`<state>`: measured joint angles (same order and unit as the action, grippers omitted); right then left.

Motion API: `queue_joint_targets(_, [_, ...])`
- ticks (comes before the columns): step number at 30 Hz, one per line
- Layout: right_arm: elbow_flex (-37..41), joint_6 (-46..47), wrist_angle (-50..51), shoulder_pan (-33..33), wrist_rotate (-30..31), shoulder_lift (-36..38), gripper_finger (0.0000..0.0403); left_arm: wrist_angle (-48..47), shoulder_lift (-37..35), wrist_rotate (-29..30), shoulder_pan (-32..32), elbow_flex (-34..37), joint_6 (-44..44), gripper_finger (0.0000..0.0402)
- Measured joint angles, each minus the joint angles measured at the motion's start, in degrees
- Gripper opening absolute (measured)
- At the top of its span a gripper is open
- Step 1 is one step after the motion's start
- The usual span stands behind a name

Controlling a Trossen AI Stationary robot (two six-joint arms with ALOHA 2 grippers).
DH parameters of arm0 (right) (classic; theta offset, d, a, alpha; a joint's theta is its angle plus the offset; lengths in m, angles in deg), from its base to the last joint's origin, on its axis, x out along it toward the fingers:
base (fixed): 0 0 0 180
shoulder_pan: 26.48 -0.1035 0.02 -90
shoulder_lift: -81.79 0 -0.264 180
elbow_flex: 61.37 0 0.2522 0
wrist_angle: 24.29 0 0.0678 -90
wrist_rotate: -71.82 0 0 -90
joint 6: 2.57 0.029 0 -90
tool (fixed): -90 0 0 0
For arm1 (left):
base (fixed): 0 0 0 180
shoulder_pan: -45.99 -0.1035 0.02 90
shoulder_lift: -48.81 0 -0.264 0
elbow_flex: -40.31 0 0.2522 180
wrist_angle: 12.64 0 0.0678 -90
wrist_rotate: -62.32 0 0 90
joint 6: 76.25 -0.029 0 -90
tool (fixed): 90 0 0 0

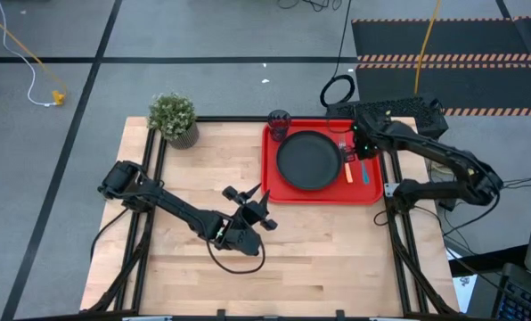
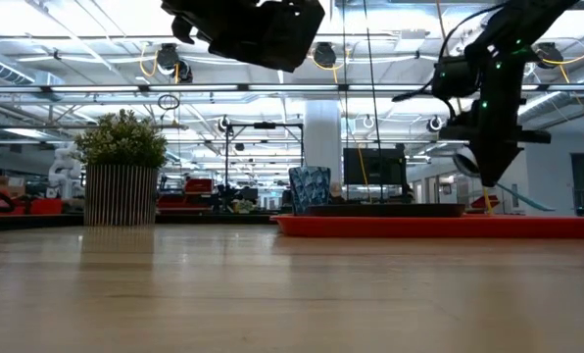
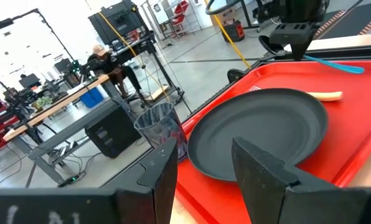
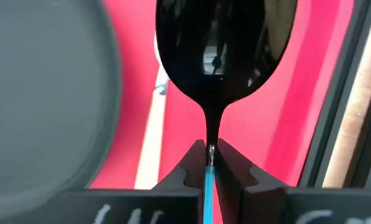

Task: Pick and place plate/cup/fork/spoon on tray
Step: Put the blue spoon on the serving tray to the right of the yellow fork

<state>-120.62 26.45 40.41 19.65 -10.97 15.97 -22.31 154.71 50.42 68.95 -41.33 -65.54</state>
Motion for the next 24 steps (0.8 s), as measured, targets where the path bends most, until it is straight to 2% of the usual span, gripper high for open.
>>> queue_joint_targets(9, [0.0, -1.4, -2.2, 4.9, -1.3, -4.8, 0.0004, 0.0, 0.0, 0.0, 0.0, 0.0, 0.1, 0.0154])
queue_joint_targets(24, [0.0, -2.5, -2.7, 8.1, -3.5, -13.1, 0.0004, 0.4, 0.0, 0.0, 0.0, 0.0, 0.0, 0.0154])
